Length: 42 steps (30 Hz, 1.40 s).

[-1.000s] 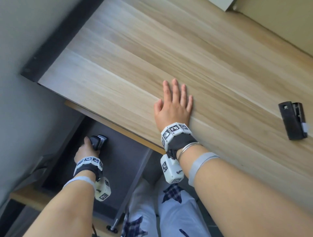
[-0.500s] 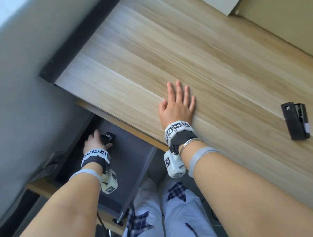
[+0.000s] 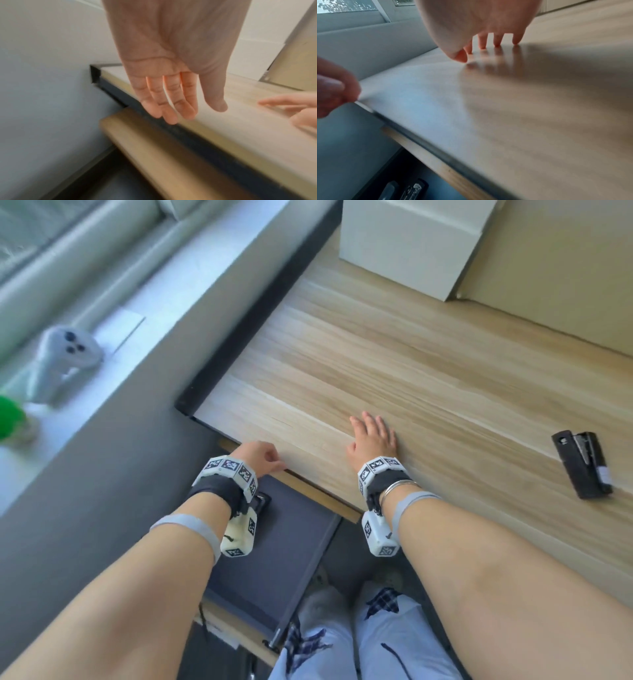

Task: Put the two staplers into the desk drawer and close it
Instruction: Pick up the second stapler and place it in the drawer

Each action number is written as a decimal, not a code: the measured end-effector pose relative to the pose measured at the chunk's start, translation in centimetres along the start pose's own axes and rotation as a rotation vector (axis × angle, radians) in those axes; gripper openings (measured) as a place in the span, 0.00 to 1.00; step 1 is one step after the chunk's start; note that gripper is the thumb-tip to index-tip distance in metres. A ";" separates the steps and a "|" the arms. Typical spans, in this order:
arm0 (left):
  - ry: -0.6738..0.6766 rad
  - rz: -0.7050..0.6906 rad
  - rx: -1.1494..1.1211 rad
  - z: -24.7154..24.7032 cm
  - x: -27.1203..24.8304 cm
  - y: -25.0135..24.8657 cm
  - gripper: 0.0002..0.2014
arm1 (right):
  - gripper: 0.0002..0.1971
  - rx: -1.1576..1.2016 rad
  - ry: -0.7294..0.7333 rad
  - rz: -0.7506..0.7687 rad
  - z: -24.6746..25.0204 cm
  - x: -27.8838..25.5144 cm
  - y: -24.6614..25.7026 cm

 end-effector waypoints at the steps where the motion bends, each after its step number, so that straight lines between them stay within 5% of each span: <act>1: -0.002 -0.019 0.014 1.0 0.0 -1.2 0.11 | 0.29 -0.003 0.025 -0.001 0.6 0.0 -0.1; 8: -0.049 -0.166 0.031 5.3 1.2 -11.5 0.17 | 0.24 -0.026 -0.041 -0.070 8.6 -0.1 -5.0; 17: 0.011 -0.349 0.151 3.8 3.3 -26.4 0.16 | 0.23 -0.092 -0.220 -0.341 19.6 -1.8 -19.3; 24: 0.040 -0.404 0.199 1.9 4.2 -34.5 0.15 | 0.26 -0.005 -0.222 -0.588 21.6 -4.1 -28.4; 32: 0.066 -0.378 0.240 0.1 5.1 -36.9 0.15 | 0.43 0.233 -0.135 -0.748 19.6 -3.9 -31.6; 42: 0.035 -0.352 0.190 0.0 5.0 -34.0 0.14 | 0.34 0.273 -0.116 -0.665 18.9 -3.6 -27.9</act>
Point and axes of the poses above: each hand's wrist, its own x-axis towards the middle knuckle, its own z-axis out of the back of the hand, y = z × x, the point moved 6 cm from there along x, towards the middle knuckle, and after that the axes turned 12 degrees about x, right-handed, at the moved point
